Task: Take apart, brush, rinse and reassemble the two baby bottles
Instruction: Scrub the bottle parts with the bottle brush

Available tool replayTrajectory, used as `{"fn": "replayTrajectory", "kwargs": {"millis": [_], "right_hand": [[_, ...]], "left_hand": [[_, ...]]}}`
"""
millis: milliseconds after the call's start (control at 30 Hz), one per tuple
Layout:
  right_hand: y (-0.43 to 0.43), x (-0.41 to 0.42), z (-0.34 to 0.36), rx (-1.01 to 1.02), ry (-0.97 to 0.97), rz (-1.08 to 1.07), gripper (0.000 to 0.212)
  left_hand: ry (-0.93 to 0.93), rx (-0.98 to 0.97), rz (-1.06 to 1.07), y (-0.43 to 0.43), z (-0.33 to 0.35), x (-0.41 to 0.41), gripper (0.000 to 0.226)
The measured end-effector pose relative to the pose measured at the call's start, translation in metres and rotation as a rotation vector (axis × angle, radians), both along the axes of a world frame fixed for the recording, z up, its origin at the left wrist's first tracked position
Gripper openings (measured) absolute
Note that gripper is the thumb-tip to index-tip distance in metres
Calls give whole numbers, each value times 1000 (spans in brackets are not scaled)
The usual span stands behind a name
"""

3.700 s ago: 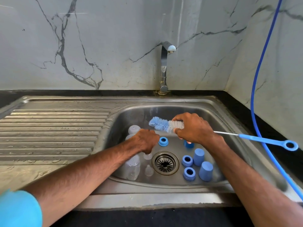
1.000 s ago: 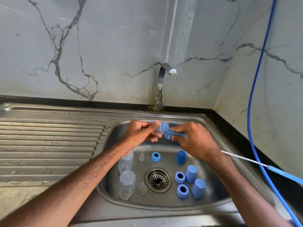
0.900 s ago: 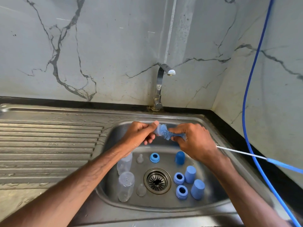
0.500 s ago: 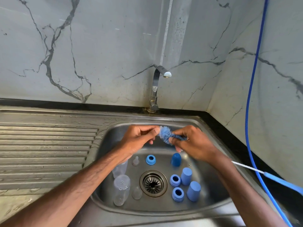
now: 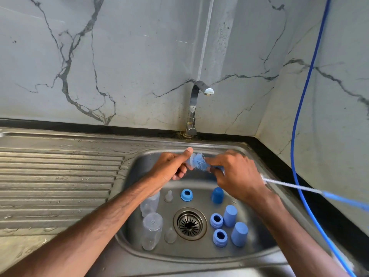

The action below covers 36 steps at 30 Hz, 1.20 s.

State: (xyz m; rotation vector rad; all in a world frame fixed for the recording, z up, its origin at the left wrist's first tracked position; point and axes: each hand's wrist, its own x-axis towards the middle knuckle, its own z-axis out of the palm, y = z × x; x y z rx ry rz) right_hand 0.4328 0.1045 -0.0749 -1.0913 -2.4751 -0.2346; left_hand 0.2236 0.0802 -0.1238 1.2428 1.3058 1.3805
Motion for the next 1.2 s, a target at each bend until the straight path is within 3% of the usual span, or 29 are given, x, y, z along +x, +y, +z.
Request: {"fn": "replayTrajectory", "kwargs": {"millis": [33, 133, 233, 300, 367, 433, 533, 633, 700, 767, 833, 967, 1033, 1133, 1200], "right_hand": [[0, 2, 1, 10, 13, 4, 28], [3, 10, 6, -125, 0, -11, 10], [12, 20, 9, -551, 159, 77, 33], [14, 28, 14, -868, 337, 147, 30], [13, 32, 16, -1031, 414, 189, 30], [9, 26, 14, -868, 338, 176, 29], [3, 7, 6, -312, 47, 20, 26], [0, 0, 2, -45, -21, -22, 11], [1, 1, 1, 28, -50, -39, 12], [3, 4, 1, -27, -35, -40, 12], [7, 8, 1, -247, 12, -12, 30], [10, 19, 5, -810, 326, 137, 34], [10, 20, 10, -975, 505, 147, 35], [13, 28, 20, -960, 743, 59, 34], [15, 33, 25, -813, 711, 4, 34]], "left_hand": [[-5, 1, -11, 0, -1, 1, 52], [-49, 77, -54, -1, -2, 3, 38], [-76, 209, -148, -3, 2, 5, 24], [-121, 243, -218, -3, 5, 5, 30], [-138, 213, -236, -3, 7, 6, 31], [-160, 141, -192, -4, 8, 7, 31], [-181, 26, -94, -3, 6, 8, 40], [-131, -69, -44, -2, 3, 6, 53], [-122, -101, -41, -1, 1, 7, 54], [-160, -73, -70, -2, -1, 8, 48], [-183, 10, -86, -3, -1, 8, 38], [-119, 180, -123, -2, 3, 3, 31], [-159, 216, -100, 0, 4, 1, 32], [-300, 177, -2, 3, 4, -9, 37], [-365, 137, 5, 3, 3, -18, 39]]}}
